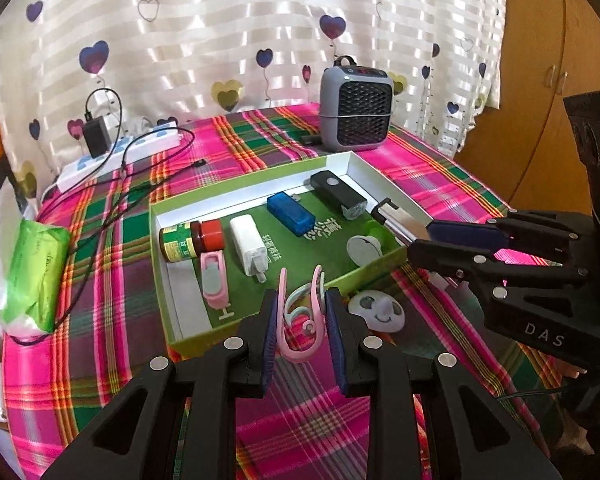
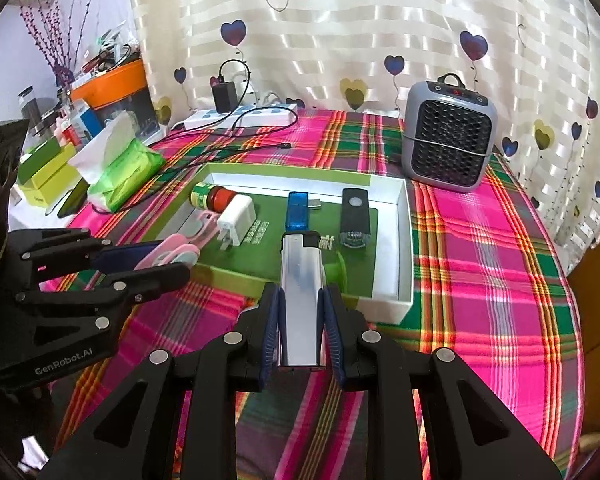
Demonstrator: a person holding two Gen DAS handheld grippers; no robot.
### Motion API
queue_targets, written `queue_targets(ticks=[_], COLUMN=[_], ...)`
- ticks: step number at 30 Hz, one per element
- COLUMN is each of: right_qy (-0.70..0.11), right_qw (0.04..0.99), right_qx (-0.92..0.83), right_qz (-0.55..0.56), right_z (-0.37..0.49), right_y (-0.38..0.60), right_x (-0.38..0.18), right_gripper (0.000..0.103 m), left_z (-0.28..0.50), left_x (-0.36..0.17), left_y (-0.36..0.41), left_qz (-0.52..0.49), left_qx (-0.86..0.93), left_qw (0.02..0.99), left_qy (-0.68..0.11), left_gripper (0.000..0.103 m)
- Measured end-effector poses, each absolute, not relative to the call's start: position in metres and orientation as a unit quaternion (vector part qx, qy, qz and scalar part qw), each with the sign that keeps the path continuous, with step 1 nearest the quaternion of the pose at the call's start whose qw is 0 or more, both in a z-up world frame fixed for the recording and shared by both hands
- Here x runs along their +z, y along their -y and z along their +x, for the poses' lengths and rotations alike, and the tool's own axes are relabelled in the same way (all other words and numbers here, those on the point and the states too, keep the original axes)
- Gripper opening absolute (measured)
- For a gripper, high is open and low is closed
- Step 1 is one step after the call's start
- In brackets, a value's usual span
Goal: Organize rigid objects
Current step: 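Lower the pink hook piece and silver stick into the green box with both tools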
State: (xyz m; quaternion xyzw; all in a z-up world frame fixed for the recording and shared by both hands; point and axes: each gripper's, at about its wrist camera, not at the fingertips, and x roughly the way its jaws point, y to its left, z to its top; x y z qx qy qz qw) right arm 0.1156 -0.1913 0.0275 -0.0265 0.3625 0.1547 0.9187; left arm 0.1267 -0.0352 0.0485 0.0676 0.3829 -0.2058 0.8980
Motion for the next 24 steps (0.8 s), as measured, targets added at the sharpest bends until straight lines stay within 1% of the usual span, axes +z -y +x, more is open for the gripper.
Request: queue_targets(ticks=[11,24], right_qy=[-0.363,-0.387], right_qw=[0.92,0.912], right_qx=[0.146,0.137], right_qz=[-0.019,-0.018], right_z=[0.148,0.191], right_y=[0.193,0.187], right_x=[0.03,0.023], right_gripper=[0.024,0.024], left_z=[0.146,0.168], left_x=[0.043,0.033], left_y=[0.038,0.043], left_qz=[0.055,0.048], left_qx=[-0.209,-0.213], left_qw=[0.894,0.889], left_qy=[-0.392,-0.403], left_gripper=[0.022,0.022])
